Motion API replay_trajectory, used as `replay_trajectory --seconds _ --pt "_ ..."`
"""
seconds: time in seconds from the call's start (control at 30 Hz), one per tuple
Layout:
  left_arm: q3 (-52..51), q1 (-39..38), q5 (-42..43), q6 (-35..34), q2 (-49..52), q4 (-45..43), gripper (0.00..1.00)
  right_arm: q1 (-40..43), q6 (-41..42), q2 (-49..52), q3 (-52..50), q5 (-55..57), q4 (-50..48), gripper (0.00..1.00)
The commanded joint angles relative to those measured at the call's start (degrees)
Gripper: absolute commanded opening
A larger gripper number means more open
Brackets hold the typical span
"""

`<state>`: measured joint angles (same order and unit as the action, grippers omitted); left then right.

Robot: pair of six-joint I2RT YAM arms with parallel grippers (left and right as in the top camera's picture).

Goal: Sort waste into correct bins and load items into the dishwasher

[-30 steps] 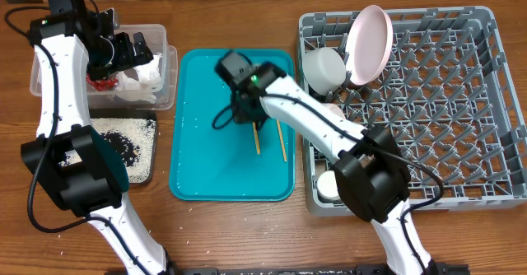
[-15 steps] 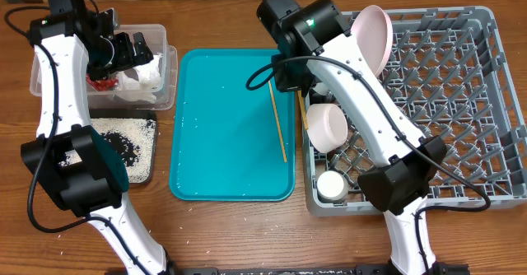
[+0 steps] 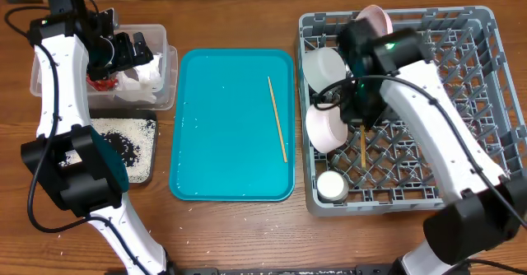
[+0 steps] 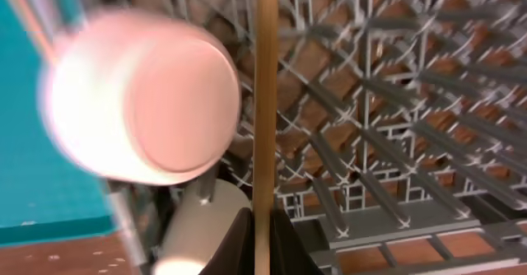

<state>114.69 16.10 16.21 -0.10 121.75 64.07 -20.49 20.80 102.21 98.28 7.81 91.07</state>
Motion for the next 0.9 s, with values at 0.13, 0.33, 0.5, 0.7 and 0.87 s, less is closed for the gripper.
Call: replay_trajectory --seconds 0.13,0.33,0.5,0.7,0.87 --pt "1.31 -0.04 -0.13 0.07 -0.79 -0.04 1.0 5.51 -6.84 0.26 -9.75 -0.2 -3.08 0.04" --pt "1.29 -0.04 -0.13 0.07 -0.79 -0.04 1.0 6.69 -11.67 0.26 -9.73 -3.02 -6.54 0.37" --pt "1.29 -0.04 -0.13 0.09 -0.79 -0.04 1.0 6.69 -11.96 -0.37 -5.09 -3.98 -6.14 0.44" --pt "1.31 0.0 -0.13 0.07 -0.79 -0.04 1.0 -1.92 -14.19 -1.07 5.95 -14.51 -19.82 0.44" --pt "1.29 0.0 -0.13 0.07 -0.79 -0.04 1.0 -14.25 -14.25 6.71 5.92 -5.55 -30.14 0.58"
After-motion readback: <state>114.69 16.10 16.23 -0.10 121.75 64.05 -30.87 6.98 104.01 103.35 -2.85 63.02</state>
